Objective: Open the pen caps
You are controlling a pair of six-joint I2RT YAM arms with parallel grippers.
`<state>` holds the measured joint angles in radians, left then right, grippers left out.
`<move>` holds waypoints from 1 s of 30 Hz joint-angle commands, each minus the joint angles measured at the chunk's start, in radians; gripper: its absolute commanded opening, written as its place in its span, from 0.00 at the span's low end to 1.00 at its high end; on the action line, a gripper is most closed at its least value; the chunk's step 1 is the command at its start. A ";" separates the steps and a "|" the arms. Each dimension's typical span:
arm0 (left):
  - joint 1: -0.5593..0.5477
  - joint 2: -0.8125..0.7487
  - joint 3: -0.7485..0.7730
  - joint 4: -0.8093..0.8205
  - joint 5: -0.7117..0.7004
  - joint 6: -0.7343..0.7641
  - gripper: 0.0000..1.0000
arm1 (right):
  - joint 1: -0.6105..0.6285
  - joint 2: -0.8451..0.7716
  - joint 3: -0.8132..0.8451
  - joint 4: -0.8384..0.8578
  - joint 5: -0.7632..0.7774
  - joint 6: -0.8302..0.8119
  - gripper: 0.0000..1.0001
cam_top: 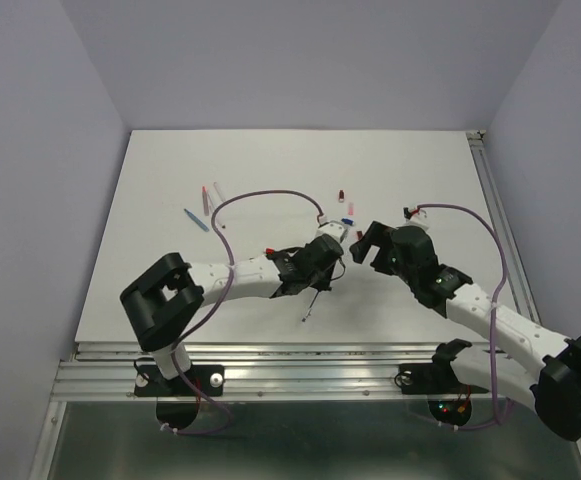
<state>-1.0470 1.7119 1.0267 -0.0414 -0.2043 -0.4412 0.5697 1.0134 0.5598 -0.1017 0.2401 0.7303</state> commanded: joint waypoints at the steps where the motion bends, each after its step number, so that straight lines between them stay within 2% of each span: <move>1: -0.002 -0.197 -0.037 0.061 -0.076 -0.077 0.00 | -0.001 -0.036 -0.011 0.043 -0.103 0.009 1.00; 4: 0.008 -0.262 -0.031 0.006 -0.185 -0.143 0.00 | -0.001 -0.052 -0.037 0.094 -0.234 -0.006 1.00; 7: 0.015 -0.305 -0.033 -0.029 -0.277 -0.253 0.00 | -0.001 -0.073 -0.064 0.219 -0.364 -0.002 1.00; 10: 0.016 -0.347 -0.031 -0.060 -0.349 -0.356 0.00 | -0.001 -0.052 -0.115 0.400 -0.615 0.026 1.00; 12: 0.015 -0.350 -0.014 -0.086 -0.391 -0.408 0.00 | 0.002 -0.003 -0.135 0.517 -0.701 0.069 0.98; 14: 0.015 -0.348 0.001 -0.098 -0.405 -0.442 0.00 | 0.012 0.037 -0.138 0.600 -0.725 0.083 0.96; 19: 0.015 -0.336 0.019 -0.104 -0.411 -0.470 0.00 | 0.051 0.137 -0.101 0.674 -0.720 0.090 0.95; 23: 0.015 -0.331 0.023 -0.114 -0.415 -0.508 0.00 | 0.062 0.204 -0.066 0.701 -0.716 0.100 0.90; 25: 0.016 -0.330 0.023 -0.117 -0.417 -0.519 0.00 | 0.076 0.247 -0.046 0.712 -0.720 0.101 0.86; 28: 0.015 -0.331 0.018 -0.112 -0.425 -0.536 0.00 | 0.096 0.303 -0.032 0.737 -0.726 0.118 0.67; 29: 0.015 -0.331 0.016 -0.104 -0.426 -0.531 0.00 | 0.101 0.315 -0.025 0.749 -0.736 0.124 0.53; 30: 0.015 -0.330 0.018 -0.101 -0.431 -0.533 0.00 | 0.107 0.323 -0.026 0.761 -0.742 0.130 0.42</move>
<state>-1.0321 1.3861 1.0077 -0.1513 -0.5800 -0.9428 0.6506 1.3117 0.4706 0.5407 -0.4641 0.8383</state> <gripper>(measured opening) 0.254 0.573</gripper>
